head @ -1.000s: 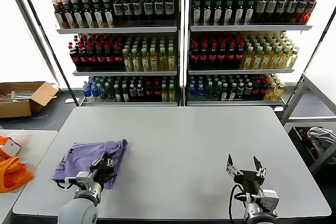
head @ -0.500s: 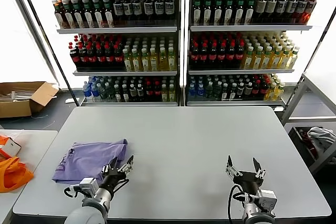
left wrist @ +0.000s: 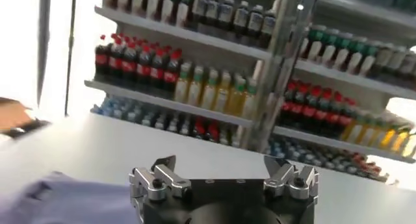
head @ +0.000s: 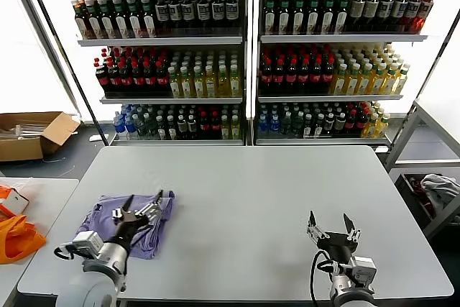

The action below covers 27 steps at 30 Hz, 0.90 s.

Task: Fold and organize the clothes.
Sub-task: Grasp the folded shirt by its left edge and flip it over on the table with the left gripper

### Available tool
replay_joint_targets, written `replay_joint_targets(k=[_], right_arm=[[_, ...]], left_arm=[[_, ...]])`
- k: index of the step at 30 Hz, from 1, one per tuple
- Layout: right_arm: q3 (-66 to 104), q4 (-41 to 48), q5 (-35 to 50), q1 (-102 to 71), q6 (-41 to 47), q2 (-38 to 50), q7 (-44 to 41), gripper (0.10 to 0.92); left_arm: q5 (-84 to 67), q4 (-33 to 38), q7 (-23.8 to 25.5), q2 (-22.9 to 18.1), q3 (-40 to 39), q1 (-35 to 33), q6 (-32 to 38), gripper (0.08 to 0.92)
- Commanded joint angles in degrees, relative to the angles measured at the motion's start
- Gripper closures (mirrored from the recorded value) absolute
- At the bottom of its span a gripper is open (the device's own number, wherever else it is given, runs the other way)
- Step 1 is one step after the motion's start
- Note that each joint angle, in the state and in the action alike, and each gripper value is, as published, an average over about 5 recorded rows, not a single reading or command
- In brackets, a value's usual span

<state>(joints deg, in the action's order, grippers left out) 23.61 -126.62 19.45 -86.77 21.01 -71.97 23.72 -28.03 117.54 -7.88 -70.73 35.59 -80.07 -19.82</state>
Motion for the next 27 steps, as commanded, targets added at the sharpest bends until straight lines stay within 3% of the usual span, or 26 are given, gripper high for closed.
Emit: replay_joint_targets(k=[1,27], right_arm=[[-0.30,-0.16,0.33,1.14,0.15,0.60,-0.14,0.203],[-0.19,-2.40,-0.87,-1.96,-0.35,0.49,-0.36,0.203]], left_arm=[[29.33,-9.81,1.66,2.71,9.39,-0.18,7.12,0.177],[-11.21,-16.59,8.60,7.40,12.47,1.14,-3.58,0.177]])
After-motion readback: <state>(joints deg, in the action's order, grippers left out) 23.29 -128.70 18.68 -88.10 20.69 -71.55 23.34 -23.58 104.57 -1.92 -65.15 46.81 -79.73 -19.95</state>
